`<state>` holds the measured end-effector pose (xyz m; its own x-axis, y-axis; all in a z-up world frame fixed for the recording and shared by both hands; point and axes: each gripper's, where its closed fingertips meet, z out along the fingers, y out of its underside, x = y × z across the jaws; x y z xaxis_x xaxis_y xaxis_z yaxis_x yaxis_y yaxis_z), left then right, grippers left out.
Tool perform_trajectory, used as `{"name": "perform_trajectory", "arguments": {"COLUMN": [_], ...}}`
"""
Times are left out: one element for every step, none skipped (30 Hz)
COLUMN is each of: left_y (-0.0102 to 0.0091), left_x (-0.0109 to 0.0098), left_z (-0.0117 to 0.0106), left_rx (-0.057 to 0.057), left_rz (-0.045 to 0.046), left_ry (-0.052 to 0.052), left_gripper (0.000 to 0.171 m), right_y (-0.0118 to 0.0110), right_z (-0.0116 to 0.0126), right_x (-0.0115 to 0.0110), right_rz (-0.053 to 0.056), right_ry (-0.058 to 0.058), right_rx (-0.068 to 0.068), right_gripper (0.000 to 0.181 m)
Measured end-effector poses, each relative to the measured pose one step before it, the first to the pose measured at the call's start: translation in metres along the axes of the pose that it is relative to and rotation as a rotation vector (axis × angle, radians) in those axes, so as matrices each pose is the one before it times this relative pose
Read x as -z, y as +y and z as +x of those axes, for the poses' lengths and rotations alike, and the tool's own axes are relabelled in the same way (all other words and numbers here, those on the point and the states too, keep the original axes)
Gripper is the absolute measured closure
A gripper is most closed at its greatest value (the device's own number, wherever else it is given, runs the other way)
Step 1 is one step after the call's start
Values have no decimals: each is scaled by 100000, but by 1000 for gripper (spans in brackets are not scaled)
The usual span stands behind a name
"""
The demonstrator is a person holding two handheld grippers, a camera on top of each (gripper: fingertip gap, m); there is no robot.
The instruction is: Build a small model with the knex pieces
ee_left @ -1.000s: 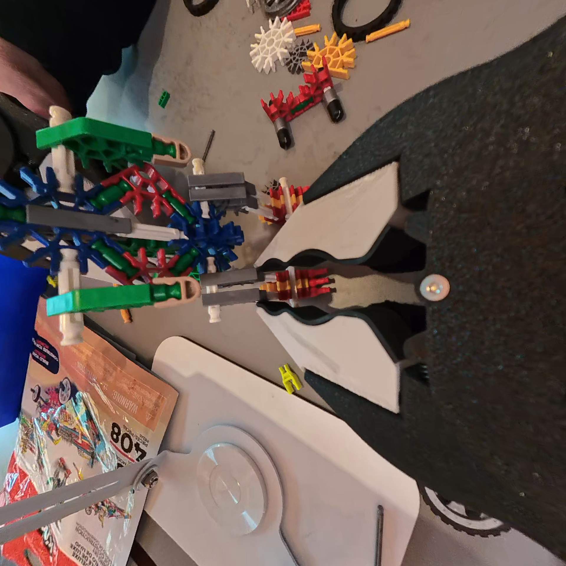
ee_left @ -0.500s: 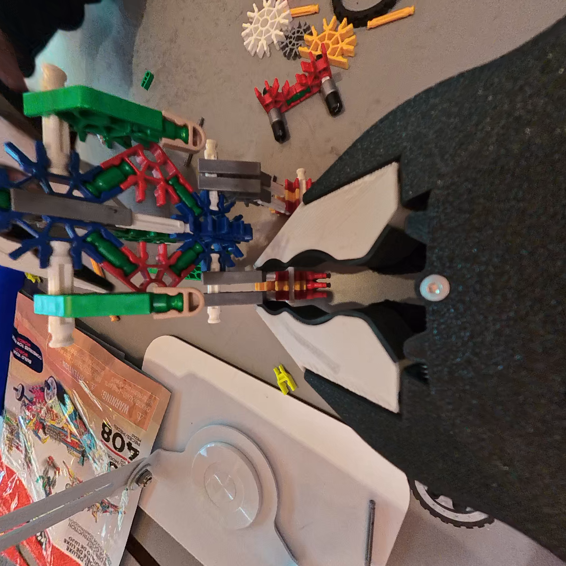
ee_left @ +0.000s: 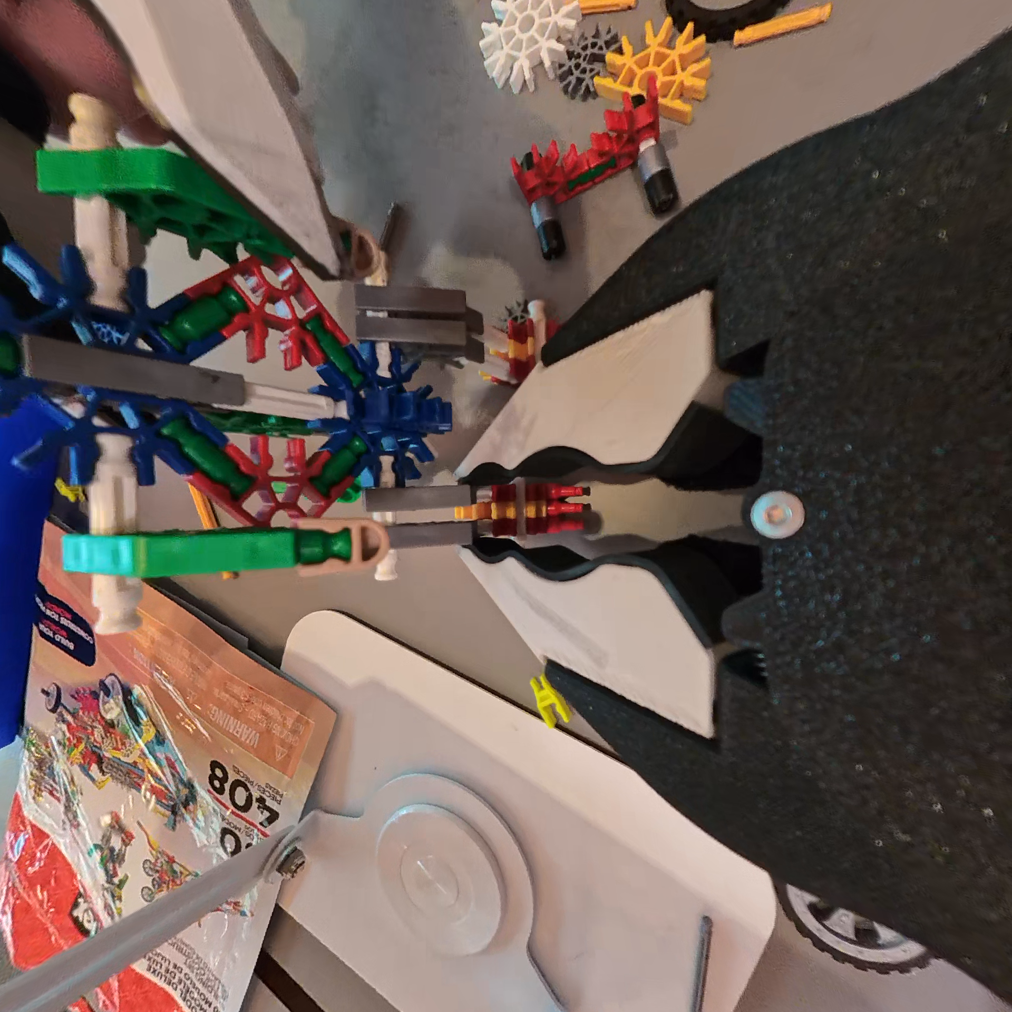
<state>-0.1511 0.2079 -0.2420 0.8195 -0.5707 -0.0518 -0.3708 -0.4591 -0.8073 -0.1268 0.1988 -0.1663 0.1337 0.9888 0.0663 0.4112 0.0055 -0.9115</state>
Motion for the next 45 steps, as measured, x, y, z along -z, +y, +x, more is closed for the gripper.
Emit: {"name": "perform_trajectory", "arguments": {"left_y": [-137, -229, -293, -329, -355, -345, -550, -607, -613, -664, -705, -647, -516, -390, -353, -286, -203, -148, -128, -70, -82, -100, -19, 16, 5, 76, 236, 167, 254, 285, 249, 243, 175, 74, -91, -438, -704, -1048, -1250, -1105, -764, -299, 32, 263, 27], "left_x": [-121, -84, -89, -92, -111, -130, -52, -11, -35, -144, -271, -408, -493, -531, -527, -464, -443, -489, -491, -505, -488, -478, -442, -371, -379, -421, -428, -293, -187, -95, 49, 195, 318, 467, 626, 710, 681, 672, 589, 375, 133, -104, -232, -275, -175], "left_z": [133, 135, 155, 268, 352, 375, 338, 381, 331, 289, 291, 403, 548, 599, 519, 404, 490, 634, 683, 727, 633, 439, 449, 409, 305, 298, 371, 258, 258, 220, 39, -39, -30, -241, -393, -424, -257, -243, -50, 370, 454, 151, 31, 36, 14], "left_rx": [-724, -1345, -839, -217, 333, -70, -390, 467, 482, 6, 371, 991, 591, -520, -1072, -354, 9, -840, -1181, -1020, -1230, -1153, -1943, -2108, -1074, -309, -962, -1904, -2028, -1862, -739, 907, 1606, 1059, 342, 683, 647, -427, -1549, -1083, -75, -416, -972, -757, -571], "left_rz": [-284, 112, 509, 640, 526, 237, 1193, 1282, 1213, 1504, 1753, 1369, 679, 46, 8, -309, -699, -699, -542, -699, -528, -571, -1305, -1553, -1210, -1209, -1807, -1051, -1523, -1617, -1086, -563, 242, 1068, 2074, 3516, 4315, 5767, 6773, 5654, 3693, 1402, 112, -849, 1016], "left_ry": [-24, -343, -152, 565, 961, 870, 408, 859, 348, -328, -548, 164, 774, 617, -36, -383, 348, 866, 944, 1268, 692, -232, 291, 678, 413, 645, 1303, 574, 617, 694, 237, 995, 1953, 1077, 108, 33, 863, 160, 676, 3122, 3850, 2144, 1338, 1321, 897], "left_gripper": [156, 156, 156, 156, 156, 156, 156, 156, 156, 156, 156, 156, 155, 155, 155, 155, 155, 155, 155, 155, 154, 154, 153, 152, 152, 151, 150, 149, 147, 144, 139, 133, 127, 122, 118, 115, 113, 113, 116, 116, 116, 117, 118, 122, 126], "right_y": [67, 32, -3, -79, -30, -122, -280, -235, -142, -84, -14, 101, 255, 363, 419, 497, 545, 507, 500, 566, 556, 517, 456, 385, 376, 403, 354, 318, 271, 302, 278, 189, 44, -20, -20, -35, -71, -97, -87, -94, -92, -98, -101, -49, -20], "right_z": [23, 17, 62, 45, 78, 64, 61, 94, 189, 282, 341, 386, 292, 289, 234, 181, 155, 86, 19, 42, 85, 125, 57, 21, 18, -22, -70, -120, -83, 48, 63, 12, -11, -88, -119, -119, -127, -136, -151, -180, -142, -125, -170, -154, -100], "right_x": [252, 304, 335, 383, 402, 448, 533, 573, 595, 621, 631, 624, 628, 634, 618, 574, 595, 587, 567, 549, 512, 432, 358, 280, 176, 86, 9, -51, -73, -104, -37, 15, 25, 27, 26, 35, 13, -10, -41, -67, -66, -82, -96, -98, -82], "right_rz": [-1390, -1368, -1246, -813, -1448, -1000, 145, -205, -735, -752, -479, -379, -500, -130, 280, 383, 153, 322, 348, 30, -70, -123, -59, 16, -280, -564, -123, 164, 465, 295, 128, 451, 1082, 1167, 879, 692, 732, 688, 573, 536, 328, 542, 826, 733, 693], "right_ry": [1393, 740, 553, 379, 282, 82, 65, -90, 77, 257, 317, 200, -362, -15, 160, 483, 622, 167, -353, -111, 253, 392, 194, 291, 461, 416, 72, -250, -191, 212, -121, -497, -438, -542, -651, -824, -896, -891, -919, -1304, -1346, -1354, -1583, -1597, -1450], "right_rx": [2386, 2674, 3210, 3451, 2410, 2556, 2770, 2200, 1900, 1710, 1455, 43, -1186, -1296, -1544, -996, -970, -1677, -1219, -367, -557, -923, -897, -668, -208, 497, 410, 201, 176, -381, -377, -263, 40, 235, 296, 136, 21, 334, 704, 937, 780, 958, 1443, 1228, 738], "right_gripper": [128, 128, 128, 128, 128, 128, 128, 129, 129, 129, 130, 131, 131, 131, 131, 131, 131, 131, 131, 132, 132, 132, 132, 132, 132, 132, 133, 133, 134, 134, 134, 134, 134, 134, 134, 134, 134, 135, 135, 135, 135, 135, 136, 136, 137]}}
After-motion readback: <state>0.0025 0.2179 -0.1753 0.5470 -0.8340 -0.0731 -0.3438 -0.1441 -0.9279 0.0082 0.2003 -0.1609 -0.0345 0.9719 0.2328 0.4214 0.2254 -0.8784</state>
